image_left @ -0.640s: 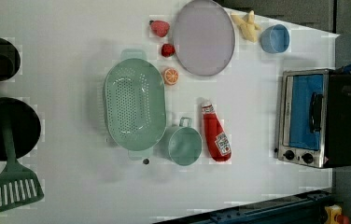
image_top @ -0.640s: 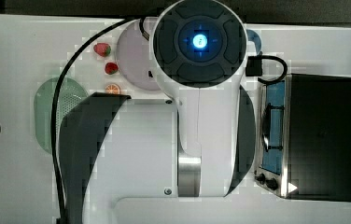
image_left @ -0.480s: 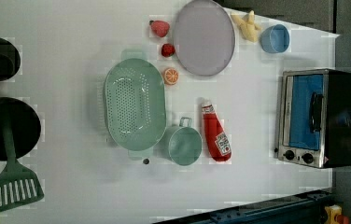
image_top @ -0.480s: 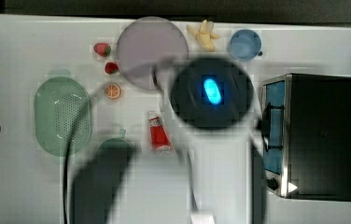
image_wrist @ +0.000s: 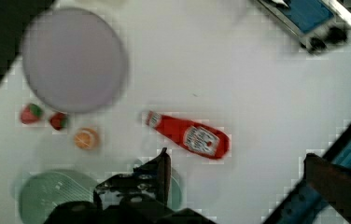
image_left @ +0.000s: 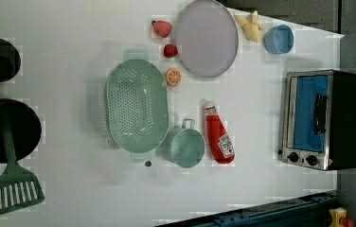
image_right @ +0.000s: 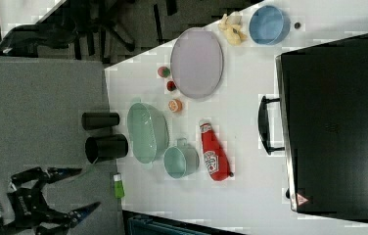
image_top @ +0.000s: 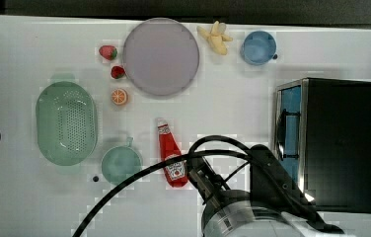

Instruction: Flap open oven.

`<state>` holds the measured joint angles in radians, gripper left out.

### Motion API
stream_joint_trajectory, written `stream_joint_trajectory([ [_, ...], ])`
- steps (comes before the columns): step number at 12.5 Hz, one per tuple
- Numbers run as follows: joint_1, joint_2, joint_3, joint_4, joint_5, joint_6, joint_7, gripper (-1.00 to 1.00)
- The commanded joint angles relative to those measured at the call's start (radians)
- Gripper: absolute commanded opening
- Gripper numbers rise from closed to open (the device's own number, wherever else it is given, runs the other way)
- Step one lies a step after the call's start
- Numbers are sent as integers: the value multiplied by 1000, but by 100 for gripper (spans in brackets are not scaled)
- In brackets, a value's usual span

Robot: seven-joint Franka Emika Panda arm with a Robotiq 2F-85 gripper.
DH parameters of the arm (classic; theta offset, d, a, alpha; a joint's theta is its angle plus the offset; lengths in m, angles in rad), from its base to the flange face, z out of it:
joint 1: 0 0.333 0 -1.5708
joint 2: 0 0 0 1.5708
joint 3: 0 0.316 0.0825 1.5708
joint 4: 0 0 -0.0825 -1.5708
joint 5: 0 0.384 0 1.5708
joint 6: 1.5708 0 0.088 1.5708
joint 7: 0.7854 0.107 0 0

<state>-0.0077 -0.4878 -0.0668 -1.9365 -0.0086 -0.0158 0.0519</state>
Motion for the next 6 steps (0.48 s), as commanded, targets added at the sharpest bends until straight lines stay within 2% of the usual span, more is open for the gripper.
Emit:
stream_joint_trajectory([
  [1,-12,74,2,-47,2,-8,72,40],
  [5,-14,78,-8,-53,0,-8,71,-55],
  [6,-16,80,-18,-56,-2,-8,70,-65],
])
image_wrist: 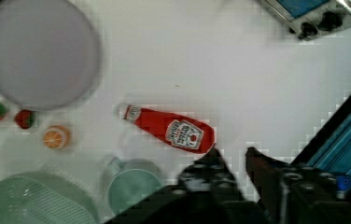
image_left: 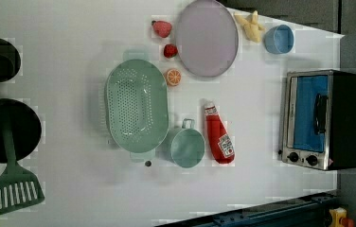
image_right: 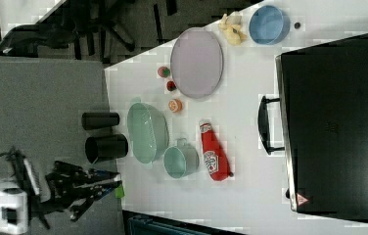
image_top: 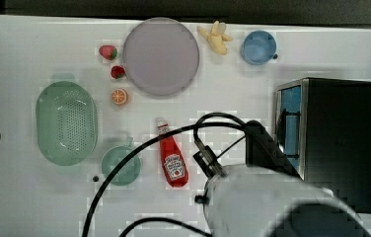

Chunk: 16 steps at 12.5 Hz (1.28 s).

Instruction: Flap open oven.

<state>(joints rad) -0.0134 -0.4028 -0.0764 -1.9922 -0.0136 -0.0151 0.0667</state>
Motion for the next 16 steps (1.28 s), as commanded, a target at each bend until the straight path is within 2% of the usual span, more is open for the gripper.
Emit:
stream_joint_trajectory([
  [1,-12,-3,-22,-8,2,-8,31,-65],
  [5,-16,7,-107,-48,-40,30,-336,-65],
  [10,-24,64,-214,-89,-183,175,-754,-65],
  [13,-25,136,-274,-113,-193,290,-967,-65],
  [16,-26,240,-325,-114,-193,462,-1099,-65],
])
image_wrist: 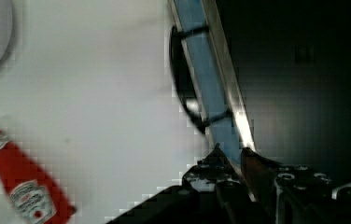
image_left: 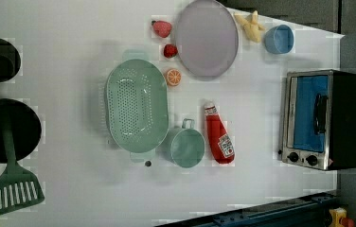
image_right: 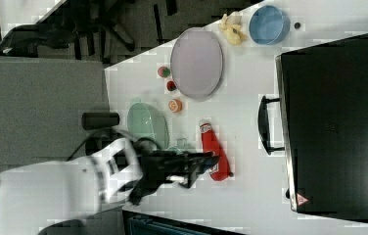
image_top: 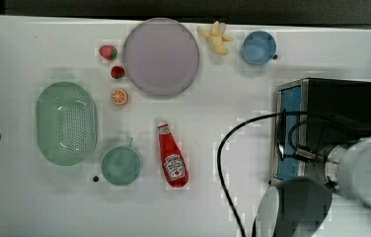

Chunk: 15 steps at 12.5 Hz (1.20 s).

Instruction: Flap open oven.

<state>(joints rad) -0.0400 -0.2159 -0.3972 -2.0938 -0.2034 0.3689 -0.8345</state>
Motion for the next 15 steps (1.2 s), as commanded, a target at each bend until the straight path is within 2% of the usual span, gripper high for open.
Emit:
stream_joint_trajectory([
  [1,0,87,-15,-12,-3,123,-240,-65],
  [6,0,231,-40,-26,0,243,-277,-65],
  [10,0,322,-43,-82,3,360,-276,-65],
  [12,0,356,-43,-104,3,454,-276,-65],
  [15,-2,379,-46,-128,2,482,-273,-65],
])
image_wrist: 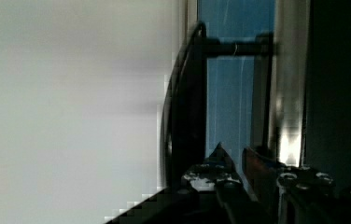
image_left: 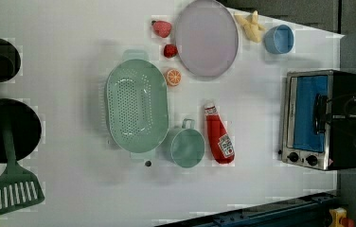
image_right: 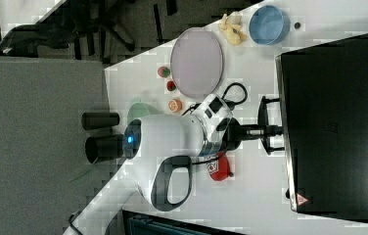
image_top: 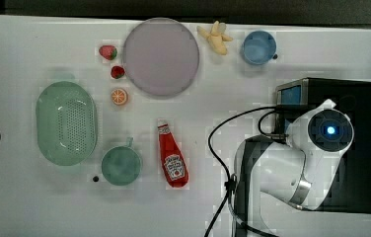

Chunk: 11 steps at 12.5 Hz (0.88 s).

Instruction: Flap open oven.

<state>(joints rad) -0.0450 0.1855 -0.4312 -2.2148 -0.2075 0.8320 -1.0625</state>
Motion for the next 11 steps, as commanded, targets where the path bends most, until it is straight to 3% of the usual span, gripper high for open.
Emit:
stream_joint_trajectory([
  [1,3,-15,-11,-8,7,20,-33,-65],
  [5,32,-15,0,-20,-39,19,28,-65],
  [11,128,-14,51,-82,-249,15,325,-65],
])
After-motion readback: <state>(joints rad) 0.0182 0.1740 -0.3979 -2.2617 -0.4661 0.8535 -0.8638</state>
